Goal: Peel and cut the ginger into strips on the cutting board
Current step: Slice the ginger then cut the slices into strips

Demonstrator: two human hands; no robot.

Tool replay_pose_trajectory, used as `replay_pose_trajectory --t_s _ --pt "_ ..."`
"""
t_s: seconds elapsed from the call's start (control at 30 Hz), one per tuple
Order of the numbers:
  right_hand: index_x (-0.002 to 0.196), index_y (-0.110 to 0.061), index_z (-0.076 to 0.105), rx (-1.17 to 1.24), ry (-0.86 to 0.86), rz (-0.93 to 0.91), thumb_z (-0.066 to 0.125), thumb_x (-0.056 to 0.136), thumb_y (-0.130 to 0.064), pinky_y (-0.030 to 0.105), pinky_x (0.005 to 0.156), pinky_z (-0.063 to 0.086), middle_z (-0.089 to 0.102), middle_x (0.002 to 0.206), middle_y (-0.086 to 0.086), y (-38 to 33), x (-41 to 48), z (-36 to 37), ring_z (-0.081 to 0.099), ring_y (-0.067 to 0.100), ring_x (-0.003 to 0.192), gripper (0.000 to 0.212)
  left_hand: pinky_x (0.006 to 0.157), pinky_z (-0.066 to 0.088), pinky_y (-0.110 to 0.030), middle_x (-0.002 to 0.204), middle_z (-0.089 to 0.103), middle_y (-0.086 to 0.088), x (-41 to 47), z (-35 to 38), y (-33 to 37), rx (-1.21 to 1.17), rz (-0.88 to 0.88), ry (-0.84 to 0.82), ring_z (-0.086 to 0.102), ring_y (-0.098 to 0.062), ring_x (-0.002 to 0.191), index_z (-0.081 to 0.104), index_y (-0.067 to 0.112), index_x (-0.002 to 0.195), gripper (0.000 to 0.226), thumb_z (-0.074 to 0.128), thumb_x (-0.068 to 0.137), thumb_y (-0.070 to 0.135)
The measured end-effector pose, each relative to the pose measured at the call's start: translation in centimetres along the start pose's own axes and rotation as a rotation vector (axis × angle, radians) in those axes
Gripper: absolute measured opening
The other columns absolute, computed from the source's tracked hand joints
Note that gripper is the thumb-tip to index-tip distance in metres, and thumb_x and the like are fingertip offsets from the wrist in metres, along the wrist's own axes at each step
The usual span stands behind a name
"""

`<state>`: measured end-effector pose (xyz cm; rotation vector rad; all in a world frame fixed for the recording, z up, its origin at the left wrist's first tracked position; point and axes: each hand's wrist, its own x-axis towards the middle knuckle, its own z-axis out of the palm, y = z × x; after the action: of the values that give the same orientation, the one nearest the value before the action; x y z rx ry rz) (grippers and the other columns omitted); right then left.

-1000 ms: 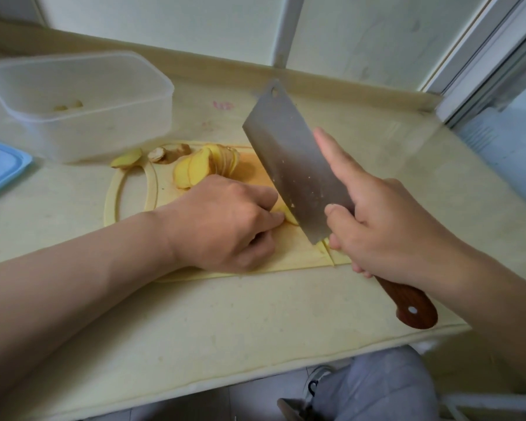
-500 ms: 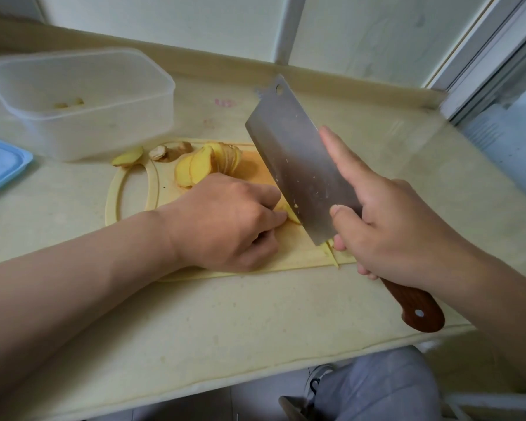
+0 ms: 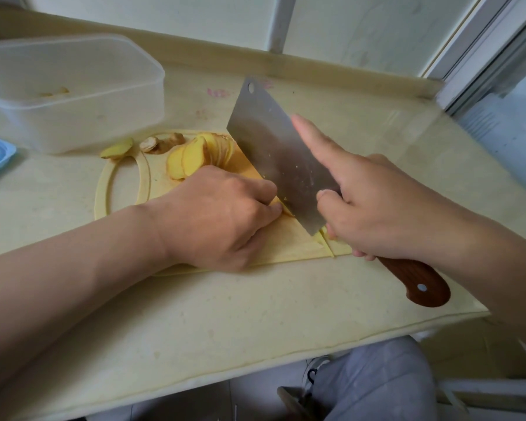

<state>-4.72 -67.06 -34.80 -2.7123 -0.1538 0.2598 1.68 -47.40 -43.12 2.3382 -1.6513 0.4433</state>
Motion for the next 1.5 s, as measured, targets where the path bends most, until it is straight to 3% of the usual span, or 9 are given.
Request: replay_pose_trajectory --t_s 0.17,0.63,0.83,0.93,1.03,1.1,1.3,1.4,1.5 --pt "0.157 -0.064 0.000 -0.054 -0.100 0.058 0.041 0.097 -0.011 0.044 0.045 0.061 0.063 0.081 0.002 -1.0 1.6 -0.7 0.067 0.023 0.044 0.090 0.044 0.045 -0.040 0.078 0.055 -0.004 0.2 -0.1 0.1 -0.022 0.003 0.012 0.052 -0.033 0.057 0.071 0.006 0.093 0.045 0.032 0.091 0.029" --pt "0.160 -0.060 0.002 0.023 -0.035 0.084 0.040 0.096 -0.008 0.040 0.042 0.059 0.063 0.084 0.005 -1.0 1.6 0.1 0.064 0.022 0.042 0.091 0.044 0.046 -0.039 0.079 0.057 -0.004 0.1 -0.1 0.2 0.004 0.009 0.026 0.055 -0.033 0.058 0.072 0.007 0.094 0.041 0.037 0.086 0.029" --pt "0.159 -0.062 0.011 0.287 0.061 0.129 0.041 0.095 -0.003 0.030 0.042 0.051 0.072 0.071 0.010 1.0 2.7 0.4 0.060 0.020 0.042 0.092 0.045 0.044 -0.037 0.076 0.053 -0.002 -0.1 0.0 0.0 -0.020 -0.003 0.049 0.052 -0.030 0.057 0.071 0.010 0.087 0.029 0.047 0.086 0.027" --pt "0.157 -0.060 0.025 0.499 0.131 0.137 0.041 0.096 0.002 0.032 0.041 0.048 0.069 0.066 0.017 2.4 1.9 0.1 0.055 0.025 0.040 0.088 0.044 0.044 -0.038 0.074 0.051 -0.001 -0.1 0.2 -0.1 -0.041 -0.041 0.071 0.050 -0.029 0.055 0.071 0.011 0.082 0.030 0.048 0.088 0.029" --pt "0.141 -0.065 0.043 0.631 0.166 0.127 0.042 0.095 0.004 0.034 0.043 0.048 0.070 0.075 0.026 3.7 1.3 -0.2 0.052 0.028 0.041 0.083 0.044 0.045 -0.038 0.073 0.049 -0.001 0.1 0.4 -0.2 -0.077 -0.072 0.103 0.050 -0.028 0.054 0.072 0.011 0.080 0.027 0.052 0.090 0.025" --pt "0.134 -0.069 0.043 0.730 0.183 0.137 0.044 0.095 0.004 0.032 0.043 0.047 0.070 0.075 0.028 4.4 1.3 0.1 0.051 0.027 0.041 0.082 0.045 0.047 -0.038 0.075 0.053 -0.001 0.4 0.4 -0.2 -0.080 -0.093 0.126 0.052 -0.027 0.056 0.074 0.012 0.080 0.024 0.055 0.090 0.023" --pt "0.158 -0.052 0.033 0.949 0.224 0.157 0.047 0.098 0.005 0.029 0.039 0.045 0.064 0.058 0.017 6.5 1.6 1.1 0.051 0.028 0.049 0.084 0.050 0.050 -0.038 0.081 0.058 -0.003 1.6 0.3 0.3 -0.061 -0.186 0.126 0.056 -0.025 0.063 0.070 0.011 0.081 0.012 0.063 0.087 0.018" --pt "0.160 -0.046 0.033 1.034 0.232 0.135 0.045 0.100 0.004 0.027 0.037 0.043 0.064 0.062 0.019 7.1 1.6 1.1 0.049 0.022 0.039 0.079 0.061 0.051 -0.036 0.081 0.062 0.001 3.0 -0.6 1.2 -0.273 -0.468 0.194 0.057 -0.018 0.068 0.062 0.013 0.088 0.005 0.065 0.085 0.013" --pt "0.157 -0.043 0.039 1.150 0.215 0.097 0.043 0.102 0.003 0.024 0.037 0.040 0.063 0.062 0.017 7.4 1.7 1.0 0.046 0.019 0.038 0.072 0.071 0.058 -0.039 0.088 0.069 -0.011 5.4 -1.6 2.8 -0.940 -1.059 0.417 0.068 -0.025 0.078 0.058 0.012 0.094 0.011 0.051 0.088 0.007"
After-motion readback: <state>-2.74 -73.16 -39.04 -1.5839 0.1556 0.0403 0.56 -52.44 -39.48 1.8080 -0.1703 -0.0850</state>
